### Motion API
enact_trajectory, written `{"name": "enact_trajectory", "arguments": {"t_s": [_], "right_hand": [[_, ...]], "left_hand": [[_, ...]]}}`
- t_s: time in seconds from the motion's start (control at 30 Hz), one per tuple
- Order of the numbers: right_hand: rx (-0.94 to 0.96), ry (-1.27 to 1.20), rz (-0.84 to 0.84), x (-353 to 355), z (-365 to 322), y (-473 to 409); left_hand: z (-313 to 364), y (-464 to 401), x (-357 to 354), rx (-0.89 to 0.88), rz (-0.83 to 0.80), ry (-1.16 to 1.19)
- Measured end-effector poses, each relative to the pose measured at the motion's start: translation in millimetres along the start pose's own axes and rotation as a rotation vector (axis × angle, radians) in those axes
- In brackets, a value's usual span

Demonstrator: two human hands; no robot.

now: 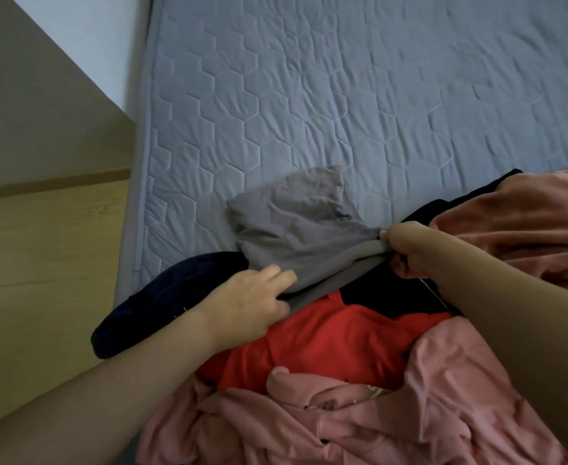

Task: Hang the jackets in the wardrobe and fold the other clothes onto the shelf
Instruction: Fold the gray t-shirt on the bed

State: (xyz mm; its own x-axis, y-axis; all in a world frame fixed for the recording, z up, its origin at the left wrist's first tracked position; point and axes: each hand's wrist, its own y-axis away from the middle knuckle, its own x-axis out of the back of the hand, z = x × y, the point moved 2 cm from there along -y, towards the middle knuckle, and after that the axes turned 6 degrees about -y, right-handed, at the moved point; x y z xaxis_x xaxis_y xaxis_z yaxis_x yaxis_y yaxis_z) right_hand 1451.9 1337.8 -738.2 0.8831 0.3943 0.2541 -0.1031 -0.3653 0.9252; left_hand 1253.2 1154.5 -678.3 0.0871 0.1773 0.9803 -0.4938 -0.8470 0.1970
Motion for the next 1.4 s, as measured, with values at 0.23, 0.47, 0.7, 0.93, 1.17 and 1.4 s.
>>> {"name": "enact_trajectory", "arguments": {"t_s": [0.23, 0.47, 0.7, 0.93, 1.17, 1.4], "right_hand": [[0.376, -0.047, -0.133, 3.5, 22.9, 13.3], [0.2, -0.641, -0.607, 15.7, 20.4, 37.6], [0.566, 0.166, -0.358, 7.8, 22.5, 31.8], [1.009, 0.415, 0.11, -2.8, 1.8, 9.6], [0.972, 0.123, 0.078, -42.7, -49.9, -27.6], [0.91, 0.486, 0.26, -87.0, -95.9, -113.0]], "left_hand": [[33.5, 17.5, -28.8, 0.107, -0.119, -0.092], [12.8, 34.0, -16.7, 0.485, 0.208, 0.494], [-5.7, 46.0, -28.7, 0.887, 0.456, 0.828], [-20.1, 13.8, -52.7, 1.173, 0.616, 0.918], [-97.1, -33.1, -70.9, 1.411, 0.59, 0.813], [-154.5, -68.9, -132.5, 1.532, 0.347, 0.616]]}}
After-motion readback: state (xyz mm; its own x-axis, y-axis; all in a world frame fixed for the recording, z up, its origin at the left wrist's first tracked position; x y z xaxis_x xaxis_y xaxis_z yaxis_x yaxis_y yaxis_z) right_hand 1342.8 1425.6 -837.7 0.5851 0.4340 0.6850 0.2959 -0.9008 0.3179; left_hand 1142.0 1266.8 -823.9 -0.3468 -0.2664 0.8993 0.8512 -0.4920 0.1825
